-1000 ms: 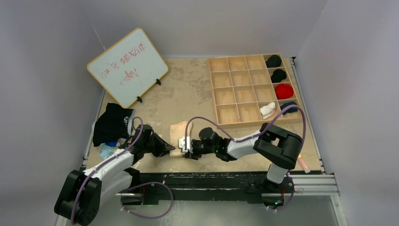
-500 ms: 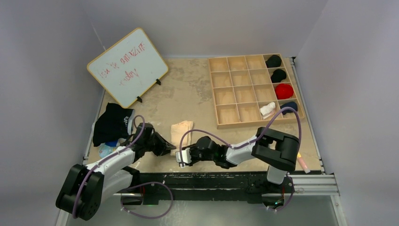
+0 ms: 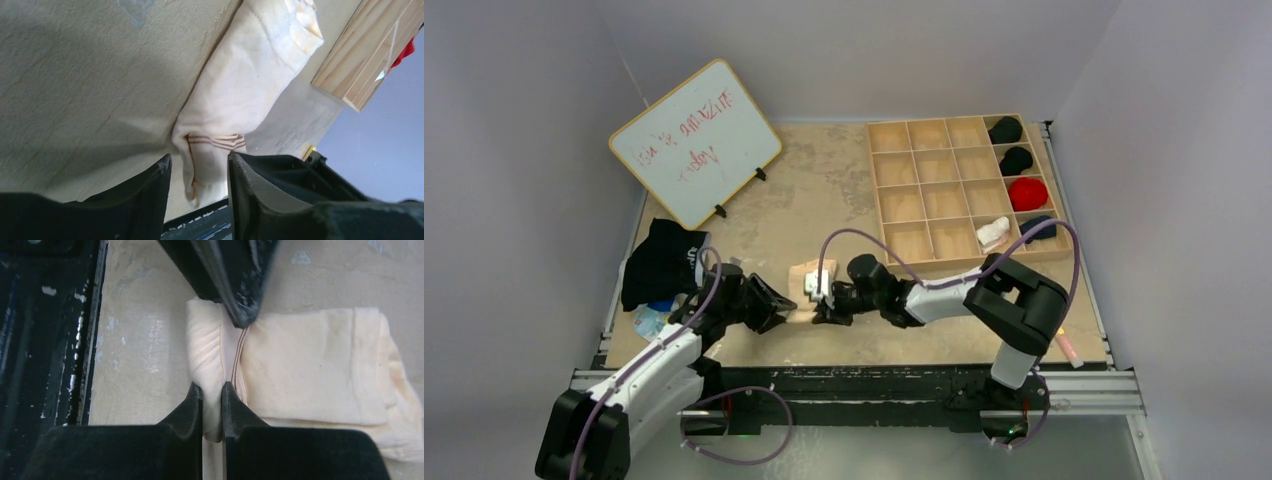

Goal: Roll the underwear
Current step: Roll the underwear to the center of the board.

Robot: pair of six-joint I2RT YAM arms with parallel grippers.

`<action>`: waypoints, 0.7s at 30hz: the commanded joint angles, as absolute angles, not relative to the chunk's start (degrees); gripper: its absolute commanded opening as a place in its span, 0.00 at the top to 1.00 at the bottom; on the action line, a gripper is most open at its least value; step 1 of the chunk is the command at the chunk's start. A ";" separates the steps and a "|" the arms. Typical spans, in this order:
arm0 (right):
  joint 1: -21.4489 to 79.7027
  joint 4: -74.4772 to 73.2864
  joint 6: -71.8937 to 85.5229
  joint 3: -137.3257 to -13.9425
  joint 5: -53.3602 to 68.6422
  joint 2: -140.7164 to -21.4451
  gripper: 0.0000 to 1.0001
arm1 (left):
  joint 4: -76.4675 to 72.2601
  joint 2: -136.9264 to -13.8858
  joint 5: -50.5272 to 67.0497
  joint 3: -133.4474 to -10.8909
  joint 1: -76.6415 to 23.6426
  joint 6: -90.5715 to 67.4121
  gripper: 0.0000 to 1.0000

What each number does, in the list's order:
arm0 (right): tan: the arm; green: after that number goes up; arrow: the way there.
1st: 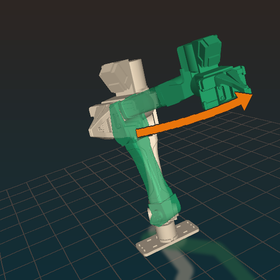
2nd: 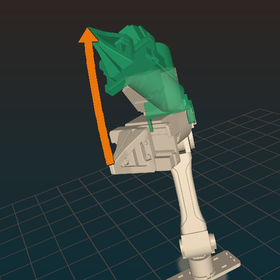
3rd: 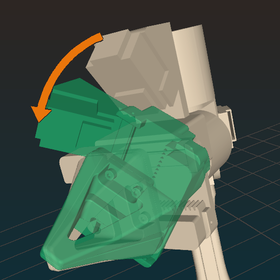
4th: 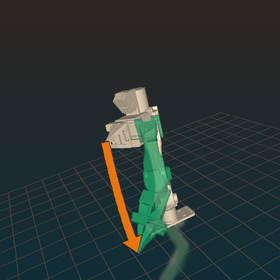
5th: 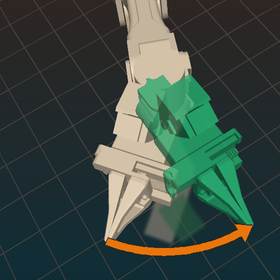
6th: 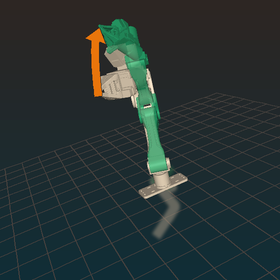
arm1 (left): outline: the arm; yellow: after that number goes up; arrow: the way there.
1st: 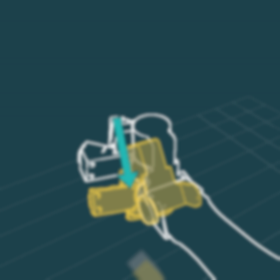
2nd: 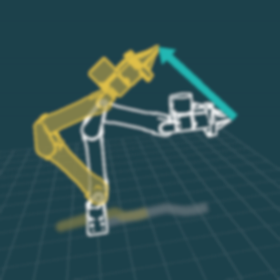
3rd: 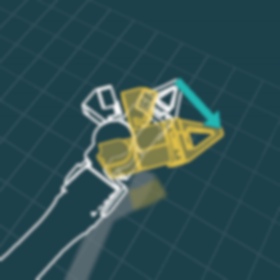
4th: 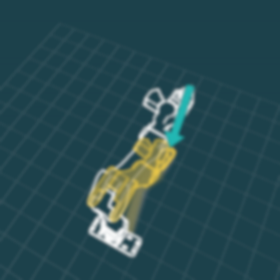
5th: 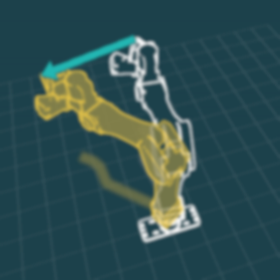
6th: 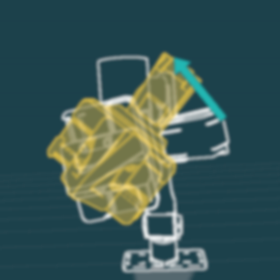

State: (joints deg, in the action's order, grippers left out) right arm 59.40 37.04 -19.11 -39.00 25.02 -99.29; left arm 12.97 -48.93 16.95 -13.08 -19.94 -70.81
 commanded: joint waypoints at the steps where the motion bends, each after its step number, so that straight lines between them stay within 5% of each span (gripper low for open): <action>1: 54.48 29.59 -2.01 -43.37 41.16 -103.23 1.00 | 18.67 -44.97 13.20 -16.35 -19.78 -69.62 0.55; 9: 48.08 17.43 11.11 -52.42 53.13 -115.14 1.00 | 22.88 -42.36 10.64 -18.42 -19.78 -68.61 0.47; 21: 42.94 12.65 21.75 -55.28 53.71 -121.11 0.98 | 16.34 -38.17 14.50 -15.35 -19.78 -65.67 0.46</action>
